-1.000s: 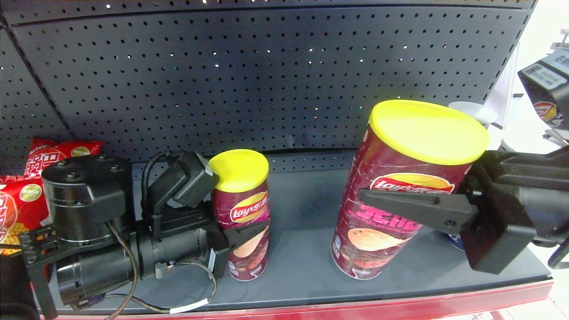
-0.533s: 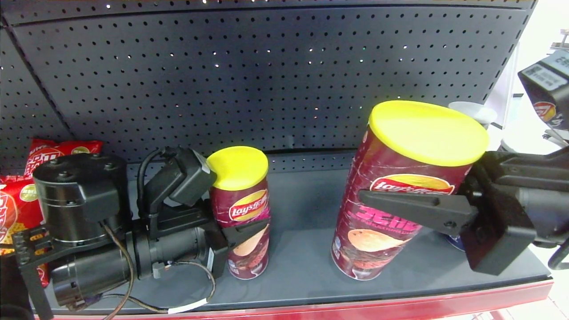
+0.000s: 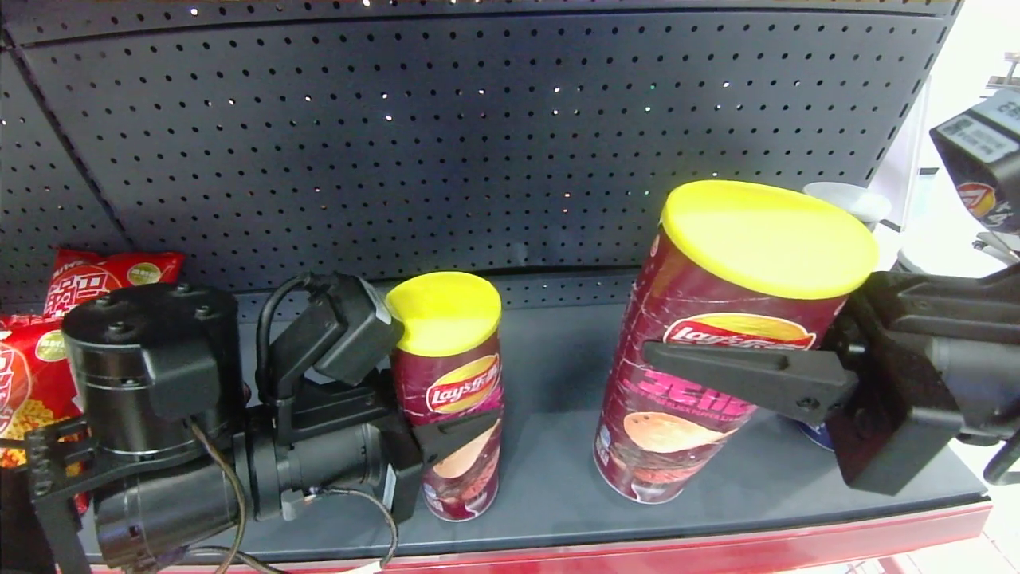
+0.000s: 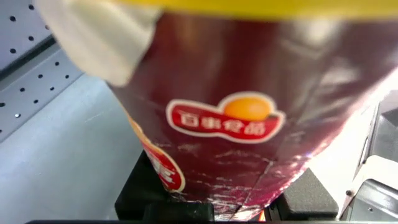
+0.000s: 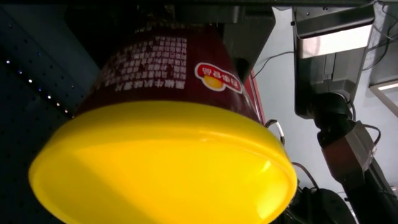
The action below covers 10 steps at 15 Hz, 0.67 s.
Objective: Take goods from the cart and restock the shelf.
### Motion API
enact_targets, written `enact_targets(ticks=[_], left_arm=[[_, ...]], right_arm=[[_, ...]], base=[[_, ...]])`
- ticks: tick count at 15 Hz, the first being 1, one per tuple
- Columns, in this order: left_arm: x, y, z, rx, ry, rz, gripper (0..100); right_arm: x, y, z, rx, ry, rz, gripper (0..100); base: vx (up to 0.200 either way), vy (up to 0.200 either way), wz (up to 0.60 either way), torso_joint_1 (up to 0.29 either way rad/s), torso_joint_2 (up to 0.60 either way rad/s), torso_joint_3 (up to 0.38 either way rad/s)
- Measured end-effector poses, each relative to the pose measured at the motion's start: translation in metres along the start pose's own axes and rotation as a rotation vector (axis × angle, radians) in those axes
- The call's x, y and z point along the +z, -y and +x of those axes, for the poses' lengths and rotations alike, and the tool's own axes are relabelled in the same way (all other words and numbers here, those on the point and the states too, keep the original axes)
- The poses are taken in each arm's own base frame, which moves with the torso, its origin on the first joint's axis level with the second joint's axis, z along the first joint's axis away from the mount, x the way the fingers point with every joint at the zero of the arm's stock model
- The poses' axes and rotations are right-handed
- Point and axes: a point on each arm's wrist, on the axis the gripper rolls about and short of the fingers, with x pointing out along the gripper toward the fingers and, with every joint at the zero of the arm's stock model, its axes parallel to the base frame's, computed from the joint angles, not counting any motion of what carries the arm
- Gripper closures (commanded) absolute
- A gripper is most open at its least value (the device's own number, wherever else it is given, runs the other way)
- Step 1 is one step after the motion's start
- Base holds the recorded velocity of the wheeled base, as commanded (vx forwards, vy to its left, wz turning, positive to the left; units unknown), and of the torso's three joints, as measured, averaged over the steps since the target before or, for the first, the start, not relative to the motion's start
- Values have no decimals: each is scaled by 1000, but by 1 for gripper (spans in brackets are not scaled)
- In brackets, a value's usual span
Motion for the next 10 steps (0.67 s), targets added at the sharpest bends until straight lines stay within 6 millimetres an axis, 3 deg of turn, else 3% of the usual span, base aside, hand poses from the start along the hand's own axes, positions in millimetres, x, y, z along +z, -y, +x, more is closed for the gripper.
enact_targets(ticks=[9,10], left_arm=[[-9,2,1,-6,-33,-9,100],[-9,1,1,-3,-35,-9,0]], right_arm=[[1,-1,-2,0,4,-3,100],[1,-1,-2,-1,4,-4,100]], base=[[0,0,0,0,0,0],[0,0,0,0,0,0]])
